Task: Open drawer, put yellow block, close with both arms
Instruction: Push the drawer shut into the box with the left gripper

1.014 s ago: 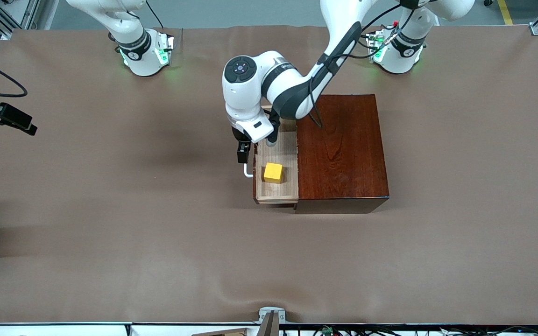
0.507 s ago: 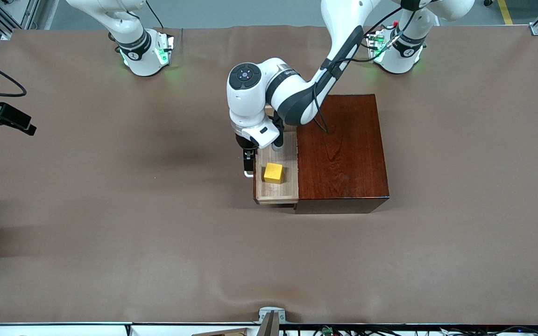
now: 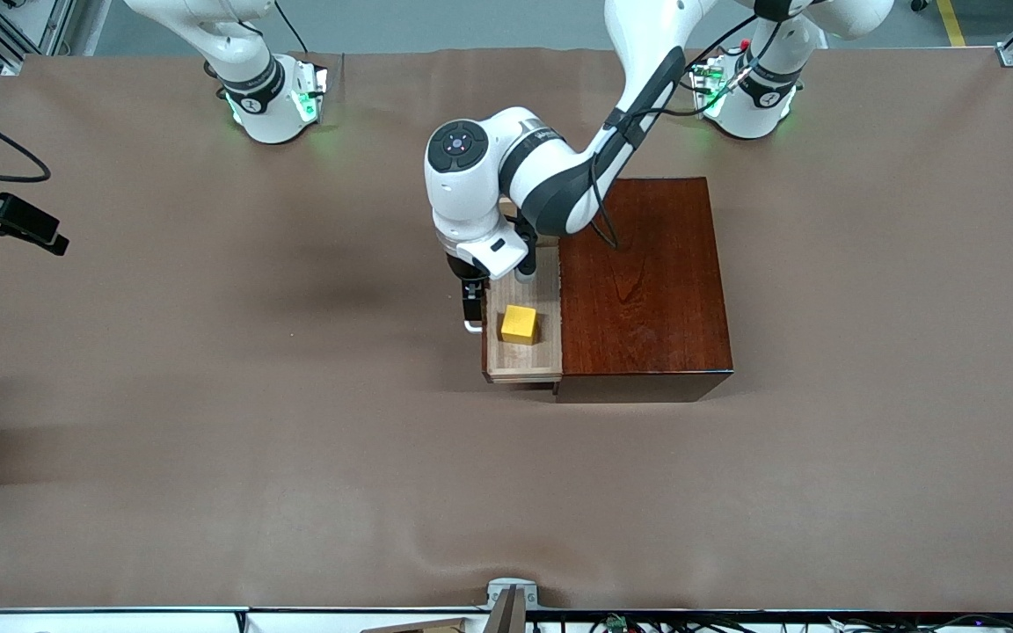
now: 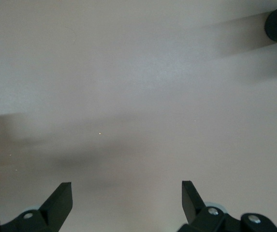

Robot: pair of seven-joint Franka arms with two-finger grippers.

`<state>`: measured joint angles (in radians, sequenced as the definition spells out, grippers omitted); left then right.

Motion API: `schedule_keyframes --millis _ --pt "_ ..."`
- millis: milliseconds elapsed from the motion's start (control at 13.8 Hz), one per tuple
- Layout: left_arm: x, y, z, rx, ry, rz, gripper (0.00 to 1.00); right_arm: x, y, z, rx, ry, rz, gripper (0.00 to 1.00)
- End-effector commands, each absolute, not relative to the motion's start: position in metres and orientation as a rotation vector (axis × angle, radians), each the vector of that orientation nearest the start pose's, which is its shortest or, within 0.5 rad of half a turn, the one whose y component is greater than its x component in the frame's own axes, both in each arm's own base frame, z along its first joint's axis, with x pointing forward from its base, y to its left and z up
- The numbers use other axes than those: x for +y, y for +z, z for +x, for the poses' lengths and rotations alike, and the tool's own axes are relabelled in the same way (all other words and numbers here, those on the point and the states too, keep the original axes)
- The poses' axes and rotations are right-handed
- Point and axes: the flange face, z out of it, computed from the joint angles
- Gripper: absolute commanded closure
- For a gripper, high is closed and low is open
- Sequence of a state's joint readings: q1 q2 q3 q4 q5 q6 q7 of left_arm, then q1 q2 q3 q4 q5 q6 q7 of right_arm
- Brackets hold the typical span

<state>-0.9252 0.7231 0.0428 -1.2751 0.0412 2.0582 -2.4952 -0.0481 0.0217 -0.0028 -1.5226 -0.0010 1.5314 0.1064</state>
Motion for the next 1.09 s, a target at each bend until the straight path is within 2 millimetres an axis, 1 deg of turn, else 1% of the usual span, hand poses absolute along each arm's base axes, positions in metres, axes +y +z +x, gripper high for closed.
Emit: schedule_keyframes --millis 0,145,290,435,724,942,1014 --pt "-0.563 0.326 0.471 2.318 0.098 2.190 0.00 -0.028 0.640 0.551 0.252 -0.002 -3.128 0.00" --pt "-0.554 0.330 0.477 2.345 0.119 2.193 0.00 -0.028 0.638 0.551 0.250 0.000 -3.129 0.00" --pt "-0.546 0.328 0.480 2.377 0.133 2.209 0.00 -0.029 0.636 0.550 0.253 0.012 -3.130 0.00" --pt "-0.528 0.324 0.491 2.428 0.142 2.220 0.00 -0.027 0.634 0.549 0.248 0.026 -3.131 0.00" --pt "-0.499 0.317 0.505 2.543 0.155 2.238 0.00 -0.025 0.631 0.549 0.248 0.031 -3.131 0.00" --pt "-0.487 0.312 0.506 2.589 0.196 2.265 0.00 -0.026 0.633 0.550 0.252 0.019 -3.129 0.00" --pt "-0.486 0.313 0.506 2.597 0.197 2.270 0.00 -0.026 0.633 0.550 0.252 0.019 -3.129 0.00"
